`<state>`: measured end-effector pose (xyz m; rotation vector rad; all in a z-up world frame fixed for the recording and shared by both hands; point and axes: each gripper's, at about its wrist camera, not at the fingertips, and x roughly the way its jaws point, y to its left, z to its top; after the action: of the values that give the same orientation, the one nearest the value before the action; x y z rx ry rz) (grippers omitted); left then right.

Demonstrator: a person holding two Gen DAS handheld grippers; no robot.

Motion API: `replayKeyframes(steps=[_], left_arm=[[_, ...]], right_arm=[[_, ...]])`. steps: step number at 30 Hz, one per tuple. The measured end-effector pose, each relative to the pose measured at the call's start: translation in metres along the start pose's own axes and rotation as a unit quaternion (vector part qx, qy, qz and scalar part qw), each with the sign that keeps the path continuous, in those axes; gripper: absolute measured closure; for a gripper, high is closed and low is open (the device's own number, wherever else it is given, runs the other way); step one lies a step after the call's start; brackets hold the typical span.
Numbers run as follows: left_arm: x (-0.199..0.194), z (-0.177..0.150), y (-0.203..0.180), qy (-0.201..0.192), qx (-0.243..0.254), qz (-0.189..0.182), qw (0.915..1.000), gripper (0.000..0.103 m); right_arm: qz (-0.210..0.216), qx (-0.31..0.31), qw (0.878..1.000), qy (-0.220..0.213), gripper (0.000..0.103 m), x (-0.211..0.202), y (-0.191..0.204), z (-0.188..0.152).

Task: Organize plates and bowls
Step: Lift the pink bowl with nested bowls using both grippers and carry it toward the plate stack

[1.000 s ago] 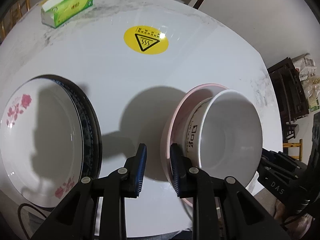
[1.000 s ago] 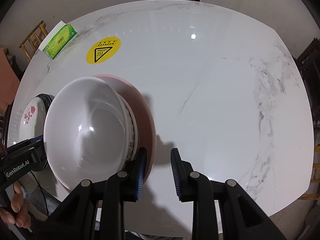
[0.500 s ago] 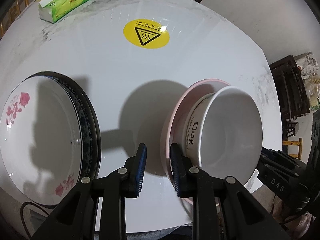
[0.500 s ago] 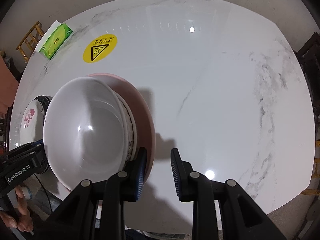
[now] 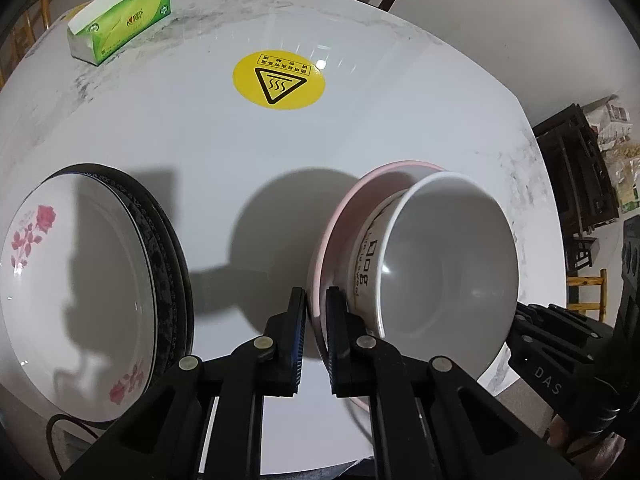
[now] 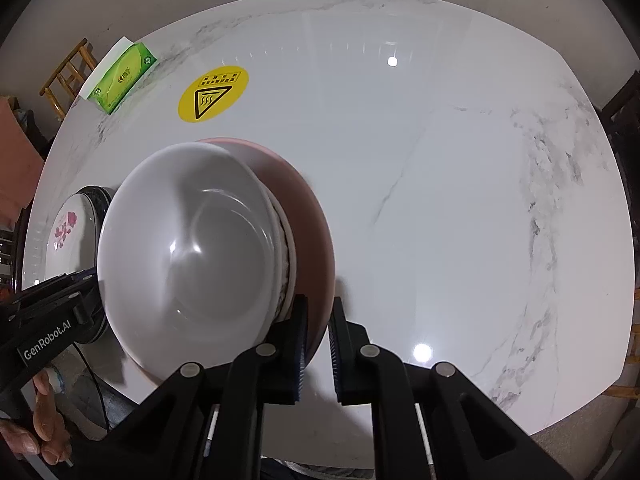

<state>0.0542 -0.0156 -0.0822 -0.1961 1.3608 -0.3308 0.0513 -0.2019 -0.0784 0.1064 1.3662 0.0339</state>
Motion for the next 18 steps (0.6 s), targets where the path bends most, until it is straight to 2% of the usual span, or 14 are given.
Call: replayKeyframes(steps=[18], left_arm=[[-0.0008,-0.0011,-0.0005,-0.015,0.004,-0.004,0.9999,0.097]], right_arm=[[-0.003,0.004,1.000,-0.006,0.092,-0.0011,-0.0003,-0.0017]])
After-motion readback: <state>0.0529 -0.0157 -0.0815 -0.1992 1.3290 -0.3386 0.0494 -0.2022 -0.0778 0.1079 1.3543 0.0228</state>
